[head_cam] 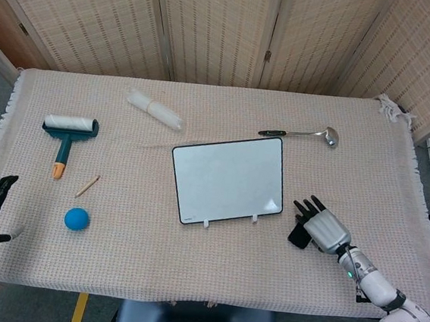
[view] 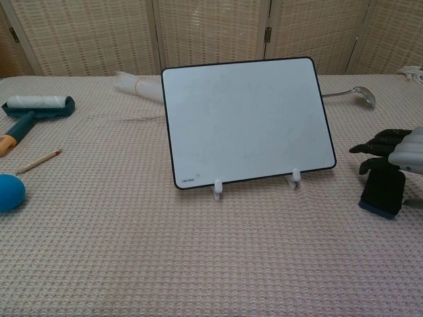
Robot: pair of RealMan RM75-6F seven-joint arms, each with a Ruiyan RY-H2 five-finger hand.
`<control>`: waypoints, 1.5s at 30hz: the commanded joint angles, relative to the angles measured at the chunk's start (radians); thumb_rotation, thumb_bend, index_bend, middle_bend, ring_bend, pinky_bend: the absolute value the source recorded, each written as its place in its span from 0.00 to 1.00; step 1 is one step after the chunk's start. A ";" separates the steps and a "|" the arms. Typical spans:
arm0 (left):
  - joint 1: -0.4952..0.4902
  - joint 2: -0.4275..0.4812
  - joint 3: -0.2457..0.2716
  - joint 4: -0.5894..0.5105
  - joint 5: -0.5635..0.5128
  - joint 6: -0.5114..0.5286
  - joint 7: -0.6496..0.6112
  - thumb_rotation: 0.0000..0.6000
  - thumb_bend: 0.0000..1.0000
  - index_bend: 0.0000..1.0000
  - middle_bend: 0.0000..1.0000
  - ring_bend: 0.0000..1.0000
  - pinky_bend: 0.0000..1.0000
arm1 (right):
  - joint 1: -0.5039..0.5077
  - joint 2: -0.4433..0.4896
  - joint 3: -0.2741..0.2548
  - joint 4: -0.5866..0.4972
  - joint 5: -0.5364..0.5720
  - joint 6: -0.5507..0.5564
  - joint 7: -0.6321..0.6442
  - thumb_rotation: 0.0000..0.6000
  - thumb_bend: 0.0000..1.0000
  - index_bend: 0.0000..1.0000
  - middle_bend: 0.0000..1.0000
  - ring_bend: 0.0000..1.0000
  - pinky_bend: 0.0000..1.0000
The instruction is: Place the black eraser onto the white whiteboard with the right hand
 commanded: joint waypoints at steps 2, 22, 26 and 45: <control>-0.001 -0.001 0.000 0.001 -0.001 -0.002 0.001 1.00 0.22 0.00 0.12 0.09 0.15 | 0.004 -0.008 -0.007 0.012 -0.001 0.004 0.004 0.95 0.38 0.22 0.00 0.00 0.00; 0.013 0.014 0.011 -0.014 0.026 0.027 -0.019 1.00 0.22 0.00 0.12 0.10 0.15 | -0.032 -0.072 -0.014 0.072 0.009 0.119 -0.055 1.00 0.38 0.47 0.00 0.00 0.00; 0.011 0.013 0.011 -0.013 0.023 0.022 -0.015 1.00 0.22 0.00 0.12 0.10 0.15 | -0.043 -0.072 -0.010 0.080 -0.009 0.175 -0.021 1.00 0.38 0.56 0.00 0.00 0.00; 0.004 0.015 0.012 -0.016 0.026 0.011 -0.030 1.00 0.22 0.00 0.12 0.10 0.15 | -0.054 -0.203 0.129 0.079 -0.079 0.530 0.100 1.00 0.38 0.59 0.03 0.05 0.00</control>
